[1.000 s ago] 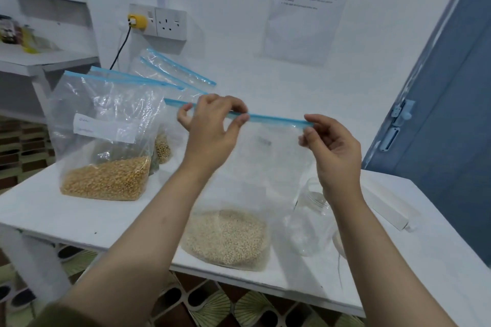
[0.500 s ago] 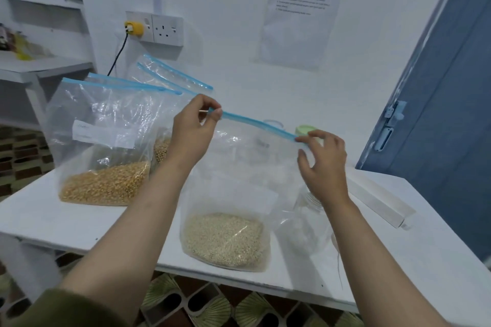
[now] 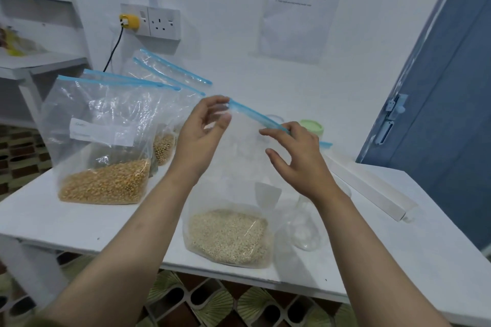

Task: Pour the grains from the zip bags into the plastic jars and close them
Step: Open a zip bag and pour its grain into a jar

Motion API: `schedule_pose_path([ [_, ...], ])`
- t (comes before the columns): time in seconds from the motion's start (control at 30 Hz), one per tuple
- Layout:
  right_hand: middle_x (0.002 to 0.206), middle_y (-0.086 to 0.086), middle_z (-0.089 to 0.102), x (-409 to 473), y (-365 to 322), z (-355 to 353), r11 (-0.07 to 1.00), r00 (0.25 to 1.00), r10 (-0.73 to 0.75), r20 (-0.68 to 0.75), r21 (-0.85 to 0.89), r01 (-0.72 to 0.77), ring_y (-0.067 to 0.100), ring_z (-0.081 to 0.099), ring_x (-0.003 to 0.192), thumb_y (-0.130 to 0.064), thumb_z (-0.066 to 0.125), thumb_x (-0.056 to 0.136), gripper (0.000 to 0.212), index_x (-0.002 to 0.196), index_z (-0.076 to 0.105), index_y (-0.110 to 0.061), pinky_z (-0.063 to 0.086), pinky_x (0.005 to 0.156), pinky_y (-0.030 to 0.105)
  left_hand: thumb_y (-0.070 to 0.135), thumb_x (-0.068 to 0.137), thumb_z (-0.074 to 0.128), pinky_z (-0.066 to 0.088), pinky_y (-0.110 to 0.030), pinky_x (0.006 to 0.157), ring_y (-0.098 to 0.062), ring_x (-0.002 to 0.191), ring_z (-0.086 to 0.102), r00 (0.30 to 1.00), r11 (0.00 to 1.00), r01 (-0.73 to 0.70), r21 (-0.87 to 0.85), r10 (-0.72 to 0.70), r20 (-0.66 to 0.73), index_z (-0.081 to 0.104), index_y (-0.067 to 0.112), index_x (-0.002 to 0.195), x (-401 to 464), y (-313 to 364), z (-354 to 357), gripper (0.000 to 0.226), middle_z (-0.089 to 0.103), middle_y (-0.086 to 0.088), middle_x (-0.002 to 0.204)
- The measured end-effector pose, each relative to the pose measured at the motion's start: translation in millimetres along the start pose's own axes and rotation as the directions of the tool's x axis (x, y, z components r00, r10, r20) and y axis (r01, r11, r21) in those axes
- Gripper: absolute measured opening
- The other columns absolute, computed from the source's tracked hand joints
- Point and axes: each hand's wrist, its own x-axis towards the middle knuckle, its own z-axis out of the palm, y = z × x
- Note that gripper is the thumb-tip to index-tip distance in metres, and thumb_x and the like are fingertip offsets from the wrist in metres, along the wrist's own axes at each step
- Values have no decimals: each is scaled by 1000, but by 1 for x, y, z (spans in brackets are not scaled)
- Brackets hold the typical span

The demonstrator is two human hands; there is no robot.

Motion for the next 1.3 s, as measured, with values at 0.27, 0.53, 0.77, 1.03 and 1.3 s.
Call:
schedule_pose_path([
  [0.27,119,1,57,1,-21,0,984,999,17,-39,-178,-24,25,45,100,-31,58,90,36,125,67,-28,20,89,35,60,91,53,28,-51,116,-12,140,34,989,921,143,363,-143,-27,27,69,135,-79,-72,-7,51,37,12,145],
  [0.53,123,4,49,18,-45,7,967,1000,23,10,-254,-20,26,46,105,-38,60,88,45,132,61,-31,15,84,32,56,86,53,23,-30,112,-4,132,24,979,960,192,205,-202,32,20,54,142,-68,-76,-12,66,24,24,125],
  [0.77,129,1,43,40,-50,-2,947,992,112,-54,-298,-123,23,35,110,-46,54,94,41,135,52,-51,20,89,36,58,89,56,25,-35,114,2,118,29,1000,942,-15,336,7,26,30,42,147,-11,-58,-44,66,24,13,120],
  [1.03,96,-7,38,1,-67,49,926,897,346,-277,-55,-374,11,33,91,-36,61,87,44,131,63,-36,23,84,33,71,83,38,13,-27,93,-9,112,26,963,759,-252,600,133,236,37,40,147,18,-56,-74,72,27,14,118],
  [1.3,128,2,46,32,-75,40,936,933,353,-75,34,-351,16,51,109,-41,64,91,46,137,55,-40,41,96,29,69,82,45,18,-30,91,-12,111,30,953,754,-278,596,138,269,34,45,147,14,-64,-80,70,27,19,117],
])
